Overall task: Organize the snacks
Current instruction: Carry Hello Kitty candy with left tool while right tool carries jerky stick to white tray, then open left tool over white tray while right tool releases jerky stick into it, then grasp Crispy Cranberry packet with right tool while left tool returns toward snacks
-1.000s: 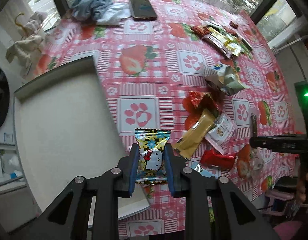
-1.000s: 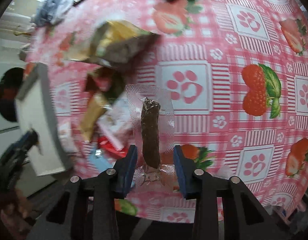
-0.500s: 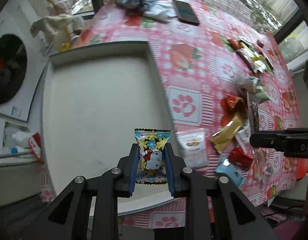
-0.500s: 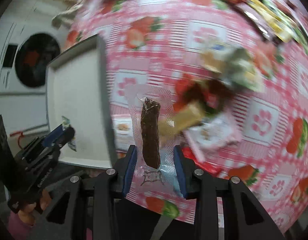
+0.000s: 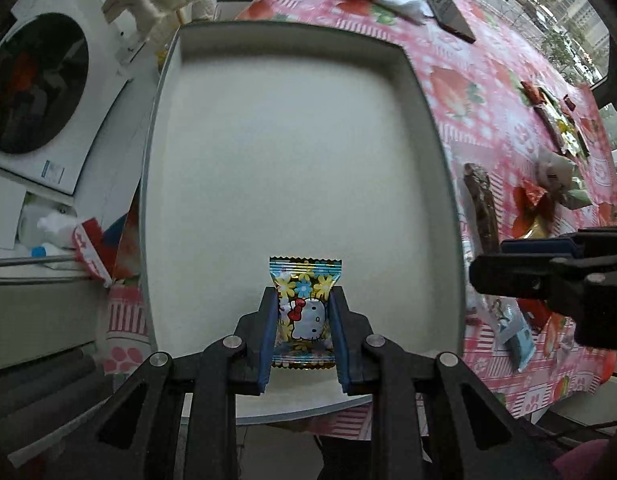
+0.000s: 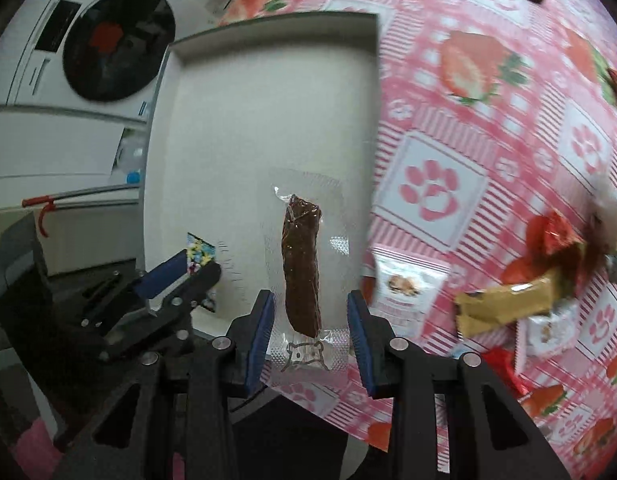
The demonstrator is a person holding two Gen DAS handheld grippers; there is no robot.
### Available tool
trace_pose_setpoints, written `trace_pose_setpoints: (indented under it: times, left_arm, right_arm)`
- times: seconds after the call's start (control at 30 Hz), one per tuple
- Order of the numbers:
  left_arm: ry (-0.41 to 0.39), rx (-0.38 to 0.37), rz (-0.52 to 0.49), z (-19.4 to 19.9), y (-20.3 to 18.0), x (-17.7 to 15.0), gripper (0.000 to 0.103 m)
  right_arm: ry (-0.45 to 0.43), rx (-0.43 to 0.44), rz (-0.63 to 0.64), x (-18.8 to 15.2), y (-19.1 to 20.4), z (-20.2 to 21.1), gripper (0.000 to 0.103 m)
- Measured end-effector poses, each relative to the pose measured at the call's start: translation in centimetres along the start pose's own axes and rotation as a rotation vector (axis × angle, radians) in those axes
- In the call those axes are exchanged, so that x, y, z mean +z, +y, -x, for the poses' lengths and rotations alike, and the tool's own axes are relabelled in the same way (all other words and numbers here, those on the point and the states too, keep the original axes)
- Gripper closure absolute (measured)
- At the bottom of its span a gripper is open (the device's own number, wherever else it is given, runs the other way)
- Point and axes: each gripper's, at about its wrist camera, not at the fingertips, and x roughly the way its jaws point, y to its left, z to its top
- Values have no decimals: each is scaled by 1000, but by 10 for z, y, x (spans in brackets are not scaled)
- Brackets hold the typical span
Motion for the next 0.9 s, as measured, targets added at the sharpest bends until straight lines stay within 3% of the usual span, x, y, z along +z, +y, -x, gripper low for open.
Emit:
trace_pose_setpoints:
  times: [0.27, 0.3, 0.43, 0.47, 0.53, 0.57, 0.77, 0.9]
  left_arm:
    - [24, 13, 8, -10, 9, -4, 76]
    - [27, 15, 6, -11, 10, -4, 76]
    - [34, 26, 1, -16, 8, -3, 72]
    - [35, 29, -1, -17, 7, -4, 65]
    - [31, 33, 2, -18, 7, -5, 41]
    - [21, 49, 6, -18, 8, -5, 26]
    - [43, 88, -10, -29, 13, -8, 22]
    - [56, 98, -24, -36, 16, -9, 22]
  right_arm:
    - [40, 2, -3, 3, 6, -13, 63]
    - [46, 1, -7, 22, 4, -22, 62]
    - [63, -12, -1, 45, 8, -41, 59]
    - [66, -19, -1, 50, 7, -44, 57]
    - [64, -33, -7, 54, 6, -48, 32]
    - [56, -40, -13, 53, 2, -46, 12]
    - [25, -52, -92, 50, -25, -34, 9]
    - [15, -59, -210, 39, -68, -25, 9]
